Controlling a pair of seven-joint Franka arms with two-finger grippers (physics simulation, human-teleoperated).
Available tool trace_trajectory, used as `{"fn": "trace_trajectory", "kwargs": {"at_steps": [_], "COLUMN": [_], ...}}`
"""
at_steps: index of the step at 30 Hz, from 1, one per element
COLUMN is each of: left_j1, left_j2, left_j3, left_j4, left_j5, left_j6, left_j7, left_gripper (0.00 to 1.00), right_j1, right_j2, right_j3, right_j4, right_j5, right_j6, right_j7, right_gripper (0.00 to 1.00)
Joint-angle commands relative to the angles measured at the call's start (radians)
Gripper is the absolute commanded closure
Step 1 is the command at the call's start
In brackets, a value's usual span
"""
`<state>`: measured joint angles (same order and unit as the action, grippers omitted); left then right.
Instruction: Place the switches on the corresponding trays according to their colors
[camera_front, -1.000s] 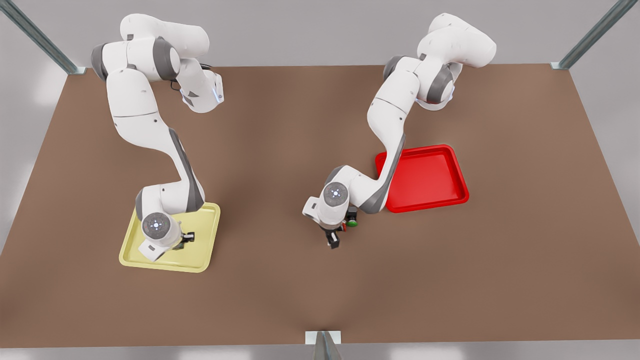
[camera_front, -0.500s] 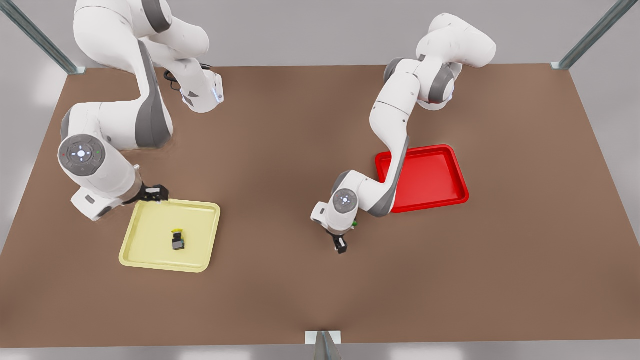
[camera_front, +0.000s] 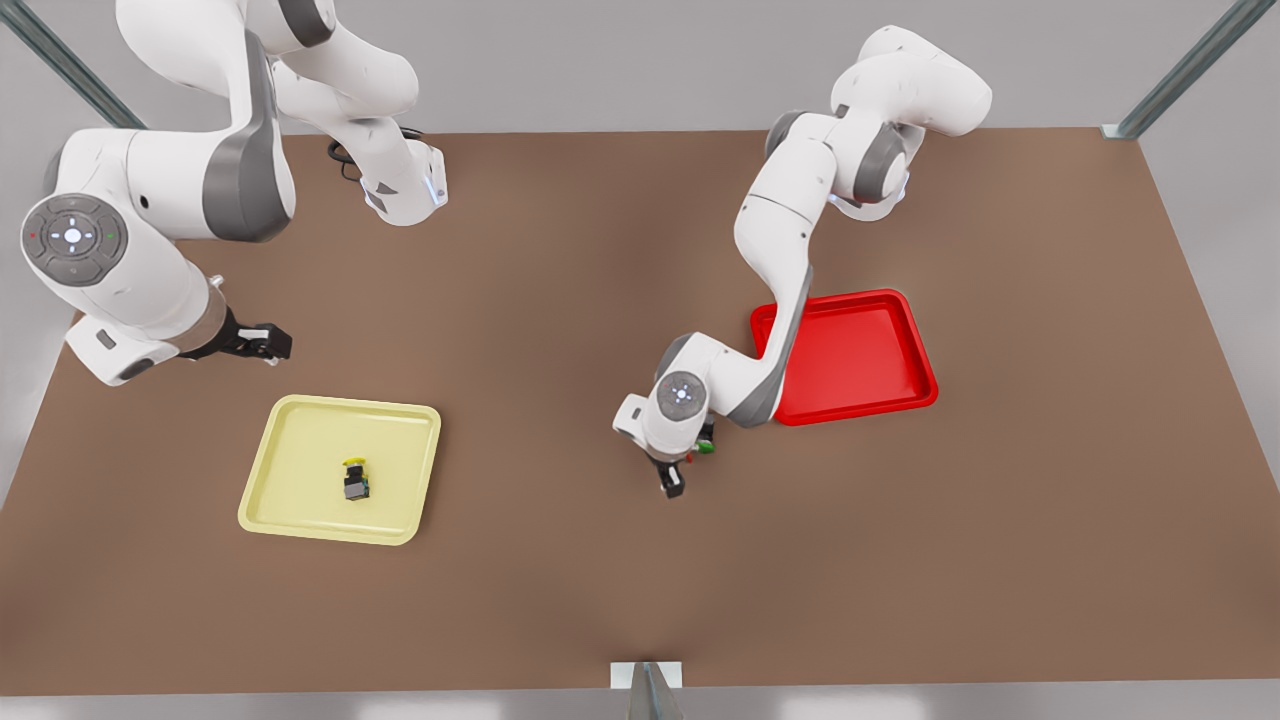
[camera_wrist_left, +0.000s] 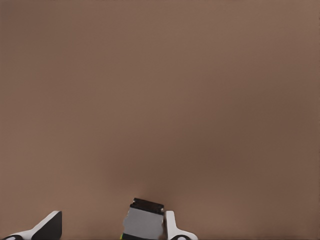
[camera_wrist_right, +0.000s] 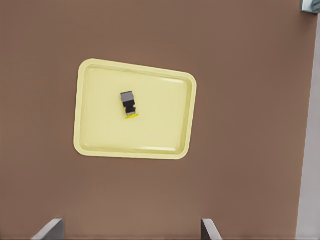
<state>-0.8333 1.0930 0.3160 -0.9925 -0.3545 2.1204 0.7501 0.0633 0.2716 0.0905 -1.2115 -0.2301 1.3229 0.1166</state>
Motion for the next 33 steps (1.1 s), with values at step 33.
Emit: {"fn": "trace_trajectory", "kwargs": {"at_steps": [33], "left_j1": [-0.043], "left_j2": [0.039], "left_j3": [0.045], "left_j4": [-0.026], "left_j5": [0.009], "left_j6": [0.000], "left_j7": [-0.014], "left_gripper": [0.30], "right_j1": [-0.008], "right_j2": [0.012], "right_j3": [0.000], "right_j4": [0.001], "right_j5": [0.000], "right_j6": [-0.001], "right_j7": [0.000], "right_gripper": [0.00]}}
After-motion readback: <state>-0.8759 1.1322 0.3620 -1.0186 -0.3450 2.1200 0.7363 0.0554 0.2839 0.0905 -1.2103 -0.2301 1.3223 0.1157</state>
